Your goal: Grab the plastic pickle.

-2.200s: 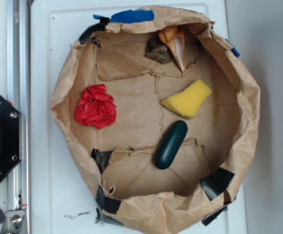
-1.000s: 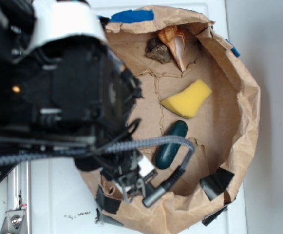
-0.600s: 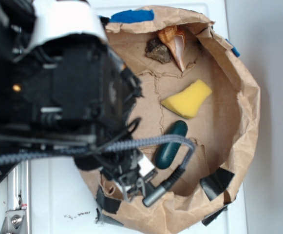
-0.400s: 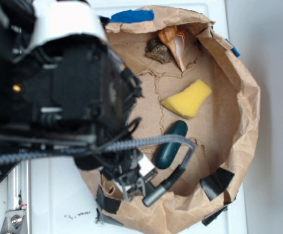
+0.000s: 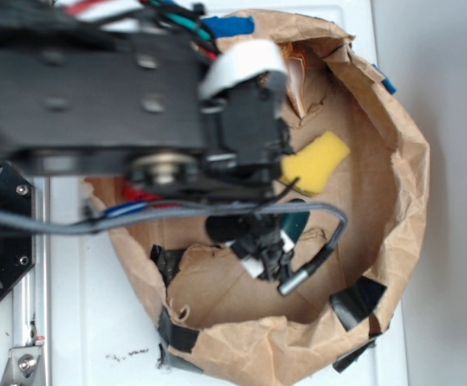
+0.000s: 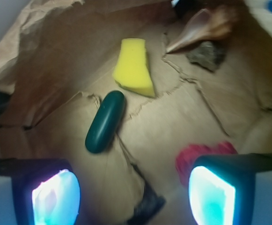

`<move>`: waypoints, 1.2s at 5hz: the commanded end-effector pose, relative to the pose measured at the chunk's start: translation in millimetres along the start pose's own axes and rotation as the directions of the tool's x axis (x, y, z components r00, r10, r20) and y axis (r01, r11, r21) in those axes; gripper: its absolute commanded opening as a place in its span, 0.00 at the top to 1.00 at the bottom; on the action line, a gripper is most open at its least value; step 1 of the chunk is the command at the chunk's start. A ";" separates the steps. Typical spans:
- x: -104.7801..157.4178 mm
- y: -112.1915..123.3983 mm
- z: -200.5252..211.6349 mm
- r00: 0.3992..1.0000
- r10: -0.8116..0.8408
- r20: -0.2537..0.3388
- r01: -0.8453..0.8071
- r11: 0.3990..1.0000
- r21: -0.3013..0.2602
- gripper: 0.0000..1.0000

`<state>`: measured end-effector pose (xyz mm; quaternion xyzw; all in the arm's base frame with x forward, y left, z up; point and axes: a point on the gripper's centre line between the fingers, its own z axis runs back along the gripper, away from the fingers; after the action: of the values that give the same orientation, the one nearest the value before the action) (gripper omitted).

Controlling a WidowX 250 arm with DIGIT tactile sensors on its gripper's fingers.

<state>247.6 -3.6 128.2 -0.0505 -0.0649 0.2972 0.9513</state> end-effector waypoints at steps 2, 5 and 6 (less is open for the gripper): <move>20.8 -8.0 -36.7 0.990 0.136 0.024 -0.135 0.990 -0.044 0.00; 8.8 -44.3 -79.6 0.994 0.109 0.004 -0.109 0.994 0.033 0.00; 11.6 -38.8 -93.7 0.994 0.105 -0.015 -0.105 0.994 0.044 0.00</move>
<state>286.0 -39.6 30.8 -0.0239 -0.0257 0.3427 0.9388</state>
